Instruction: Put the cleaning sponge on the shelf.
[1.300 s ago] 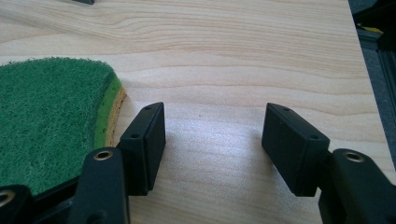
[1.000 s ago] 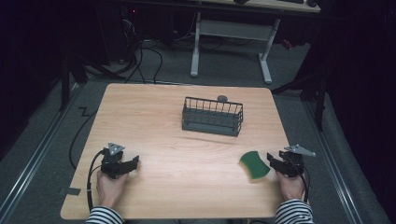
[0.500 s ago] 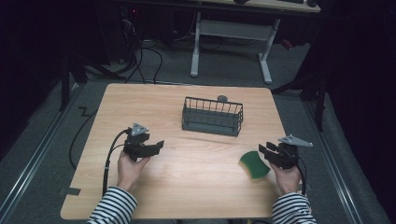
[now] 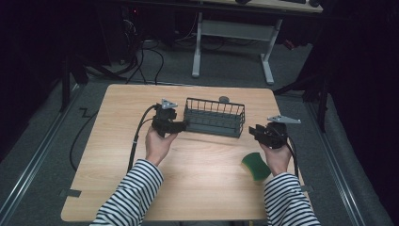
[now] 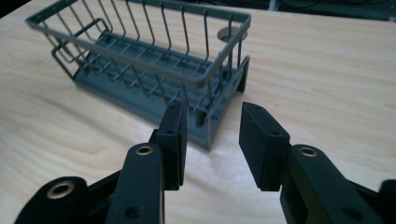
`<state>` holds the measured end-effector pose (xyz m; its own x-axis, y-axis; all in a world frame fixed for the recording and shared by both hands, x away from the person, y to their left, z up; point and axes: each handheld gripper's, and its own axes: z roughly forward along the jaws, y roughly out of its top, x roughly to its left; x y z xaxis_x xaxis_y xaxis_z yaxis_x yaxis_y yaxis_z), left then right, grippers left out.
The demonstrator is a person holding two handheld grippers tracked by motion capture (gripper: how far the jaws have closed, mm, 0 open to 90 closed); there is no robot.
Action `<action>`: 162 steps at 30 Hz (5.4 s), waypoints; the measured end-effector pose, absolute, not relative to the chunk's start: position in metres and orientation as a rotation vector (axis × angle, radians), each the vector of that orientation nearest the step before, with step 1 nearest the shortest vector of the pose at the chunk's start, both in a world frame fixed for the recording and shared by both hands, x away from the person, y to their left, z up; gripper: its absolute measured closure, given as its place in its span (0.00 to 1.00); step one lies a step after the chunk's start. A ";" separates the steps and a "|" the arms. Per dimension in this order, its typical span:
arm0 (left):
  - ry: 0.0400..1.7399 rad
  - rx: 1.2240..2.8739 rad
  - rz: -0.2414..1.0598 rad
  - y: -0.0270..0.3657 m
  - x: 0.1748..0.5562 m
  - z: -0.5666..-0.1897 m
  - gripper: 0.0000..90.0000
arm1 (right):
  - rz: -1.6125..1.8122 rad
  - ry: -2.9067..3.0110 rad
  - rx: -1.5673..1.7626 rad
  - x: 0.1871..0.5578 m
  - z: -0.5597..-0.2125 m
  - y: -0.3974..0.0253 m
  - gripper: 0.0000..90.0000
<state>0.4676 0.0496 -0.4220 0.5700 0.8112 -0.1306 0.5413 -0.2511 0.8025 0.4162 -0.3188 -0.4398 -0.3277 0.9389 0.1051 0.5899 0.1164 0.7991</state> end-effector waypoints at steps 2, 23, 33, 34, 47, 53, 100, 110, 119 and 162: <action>1.111 1.924 0.395 0.048 0.476 -0.422 0.48 | 1.087 1.970 1.483 0.420 -0.438 -0.318 0.69; 1.150 1.905 0.356 0.035 0.513 -0.440 0.79 | 1.032 1.996 1.598 0.476 -0.440 -0.299 0.76; 1.153 1.963 0.349 0.040 0.511 -0.440 0.90 | 1.009 2.061 1.582 0.471 -0.438 -0.297 0.81; 1.148 1.976 0.352 0.040 0.510 -0.440 0.92 | 0.998 2.068 1.578 0.470 -0.437 -0.296 0.81; 1.136 1.938 0.390 0.035 0.505 -0.434 0.91 | 0.963 2.120 1.511 0.462 -0.434 -0.287 0.81; 1.178 1.922 0.426 0.042 0.508 -0.433 0.80 | 0.947 2.148 1.482 0.460 -0.433 -0.286 0.82; 1.069 1.916 0.384 0.088 0.445 -0.429 0.47 | 1.095 2.144 1.399 0.381 -0.426 -0.283 0.46; 1.091 1.858 0.427 0.128 0.409 -0.448 0.41 | 1.092 2.063 1.452 0.359 -0.438 -0.312 0.42; 1.279 1.866 0.442 0.176 0.389 -0.503 0.38 | 1.047 2.019 1.499 0.336 -0.464 -0.329 0.39; 1.395 1.866 0.509 0.212 0.390 -0.537 0.31 | 0.781 2.176 1.549 0.338 -0.512 -0.323 0.30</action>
<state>0.3900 0.2118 -0.5367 0.3307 0.9369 -0.1131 0.6438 -0.1364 0.7529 0.3377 -0.3225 -0.5125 -0.3364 0.9413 0.0281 0.7446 0.2476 0.6199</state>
